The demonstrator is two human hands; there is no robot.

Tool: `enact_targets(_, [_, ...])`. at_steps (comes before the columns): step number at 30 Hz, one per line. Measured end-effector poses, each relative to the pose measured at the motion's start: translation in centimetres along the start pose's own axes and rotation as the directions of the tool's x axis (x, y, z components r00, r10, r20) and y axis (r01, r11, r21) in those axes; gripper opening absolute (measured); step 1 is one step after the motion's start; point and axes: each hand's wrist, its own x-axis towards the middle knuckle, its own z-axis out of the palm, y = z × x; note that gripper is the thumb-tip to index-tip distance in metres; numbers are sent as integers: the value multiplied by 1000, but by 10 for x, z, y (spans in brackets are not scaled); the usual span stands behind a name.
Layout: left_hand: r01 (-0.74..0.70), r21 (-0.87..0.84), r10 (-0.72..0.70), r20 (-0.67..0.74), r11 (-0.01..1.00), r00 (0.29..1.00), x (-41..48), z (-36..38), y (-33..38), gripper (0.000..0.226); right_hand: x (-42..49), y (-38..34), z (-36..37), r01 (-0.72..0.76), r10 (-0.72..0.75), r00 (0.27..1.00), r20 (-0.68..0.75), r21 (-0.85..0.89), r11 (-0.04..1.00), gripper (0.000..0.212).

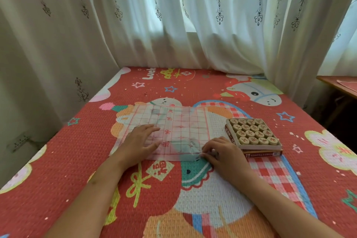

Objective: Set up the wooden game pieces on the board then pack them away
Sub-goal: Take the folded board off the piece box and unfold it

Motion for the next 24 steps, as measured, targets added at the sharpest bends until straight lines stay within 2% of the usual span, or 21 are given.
enact_targets(4, [-55,-5,55,-37,998,998,-2,1,5,50,-6,-1,-6,29,-29,1000,10,12,1000,12])
enact_targets(9, [-119,11,119,-63,993,991,-2,1,17,57,-29,2,-24,70,-71,997,-25,-37,997,19])
enact_targets(13, [-152,30,154,-57,988,986,-4,5,24,47,-47,5,-36,88,-89,996,-23,-55,995,17])
enact_targets(16, [-166,47,169,-52,985,984,-5,9,31,41,-59,10,-42,62,-63,998,-22,-68,996,29])
enact_targets(19, [-160,75,163,-31,984,986,-5,11,38,48,-59,2,-46,-36,33,998,-45,-68,997,49])
enact_targets(21, [-150,106,152,-6,983,988,-5,14,39,50,-49,-15,-44,-64,60,997,-47,-87,994,53])
enact_targets(24, [-156,170,151,42,973,988,-5,21,40,61,-22,-50,-32,-55,62,997,55,-122,991,52])
